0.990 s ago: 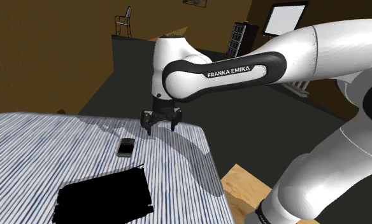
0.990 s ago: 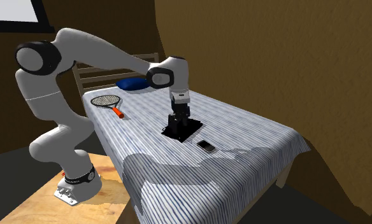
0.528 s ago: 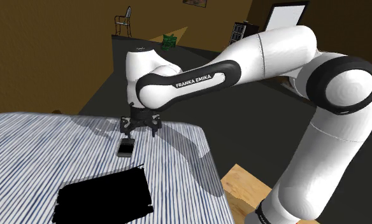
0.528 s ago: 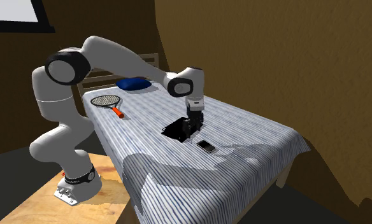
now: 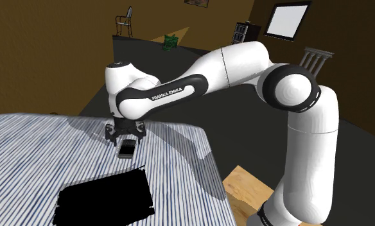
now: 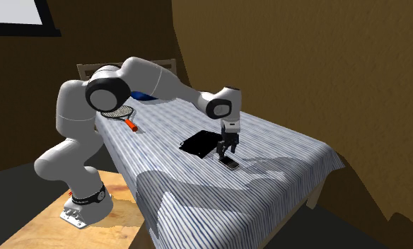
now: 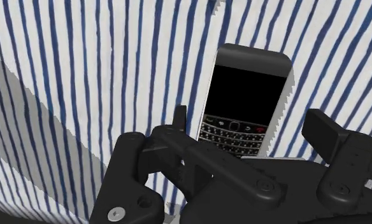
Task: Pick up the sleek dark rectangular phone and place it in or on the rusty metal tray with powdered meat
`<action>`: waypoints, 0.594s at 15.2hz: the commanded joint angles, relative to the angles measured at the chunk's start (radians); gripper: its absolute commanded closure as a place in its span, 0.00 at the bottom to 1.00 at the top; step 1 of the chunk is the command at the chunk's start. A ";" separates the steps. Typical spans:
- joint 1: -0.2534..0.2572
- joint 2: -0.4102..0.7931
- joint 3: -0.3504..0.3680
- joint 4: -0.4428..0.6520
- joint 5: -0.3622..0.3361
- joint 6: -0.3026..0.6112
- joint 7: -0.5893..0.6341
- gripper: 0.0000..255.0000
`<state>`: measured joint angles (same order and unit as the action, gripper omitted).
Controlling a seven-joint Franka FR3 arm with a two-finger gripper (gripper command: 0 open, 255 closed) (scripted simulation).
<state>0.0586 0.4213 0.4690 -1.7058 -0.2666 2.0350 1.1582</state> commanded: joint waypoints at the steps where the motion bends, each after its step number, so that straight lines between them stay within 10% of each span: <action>1: 0.006 0.019 -0.005 0.000 -0.010 0.017 0.010 0.00; 9: 0.008 0.045 -0.014 -0.027 -0.026 0.067 0.020 0.00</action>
<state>0.0665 0.4655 0.4551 -1.7323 -0.2927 2.1007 1.1781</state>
